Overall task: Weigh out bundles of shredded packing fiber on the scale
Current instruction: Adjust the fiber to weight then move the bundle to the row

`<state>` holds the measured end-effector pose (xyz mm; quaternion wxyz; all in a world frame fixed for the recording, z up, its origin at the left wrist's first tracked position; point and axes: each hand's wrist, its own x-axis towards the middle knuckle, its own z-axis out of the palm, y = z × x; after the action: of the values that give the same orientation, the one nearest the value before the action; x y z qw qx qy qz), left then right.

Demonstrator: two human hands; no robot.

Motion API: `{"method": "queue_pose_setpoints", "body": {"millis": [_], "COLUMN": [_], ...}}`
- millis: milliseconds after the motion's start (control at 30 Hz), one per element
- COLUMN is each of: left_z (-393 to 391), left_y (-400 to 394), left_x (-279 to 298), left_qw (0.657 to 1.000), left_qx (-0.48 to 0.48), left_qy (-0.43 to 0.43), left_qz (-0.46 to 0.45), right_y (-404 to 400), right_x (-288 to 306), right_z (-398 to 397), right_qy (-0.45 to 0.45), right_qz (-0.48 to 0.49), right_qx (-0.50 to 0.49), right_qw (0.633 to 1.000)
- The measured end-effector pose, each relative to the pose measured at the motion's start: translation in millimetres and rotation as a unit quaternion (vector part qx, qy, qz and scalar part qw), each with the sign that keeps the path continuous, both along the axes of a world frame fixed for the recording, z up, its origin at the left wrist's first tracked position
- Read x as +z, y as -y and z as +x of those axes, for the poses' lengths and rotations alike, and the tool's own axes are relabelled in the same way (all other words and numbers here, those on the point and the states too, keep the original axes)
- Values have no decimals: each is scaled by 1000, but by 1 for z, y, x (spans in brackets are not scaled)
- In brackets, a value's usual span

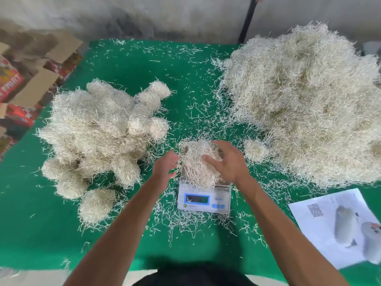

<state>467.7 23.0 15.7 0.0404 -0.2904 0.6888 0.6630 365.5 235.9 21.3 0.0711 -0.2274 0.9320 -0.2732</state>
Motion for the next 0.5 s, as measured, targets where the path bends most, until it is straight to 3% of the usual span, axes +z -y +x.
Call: {"method": "queue_pose_setpoints", "body": {"millis": [200, 500], "left_z": [4, 0], "left_y": [3, -2], "left_x": [-11, -15], "left_qw": [999, 988], "left_qx": [-21, 136], "left_qy": [-48, -49], "left_qz": [4, 58], "right_y": [-6, -8], "right_x": [0, -4], "right_z": [12, 20], "right_qy": [9, 39], "right_qz": [-43, -3], "right_qx": [-39, -29], "right_qw": [998, 999]}}
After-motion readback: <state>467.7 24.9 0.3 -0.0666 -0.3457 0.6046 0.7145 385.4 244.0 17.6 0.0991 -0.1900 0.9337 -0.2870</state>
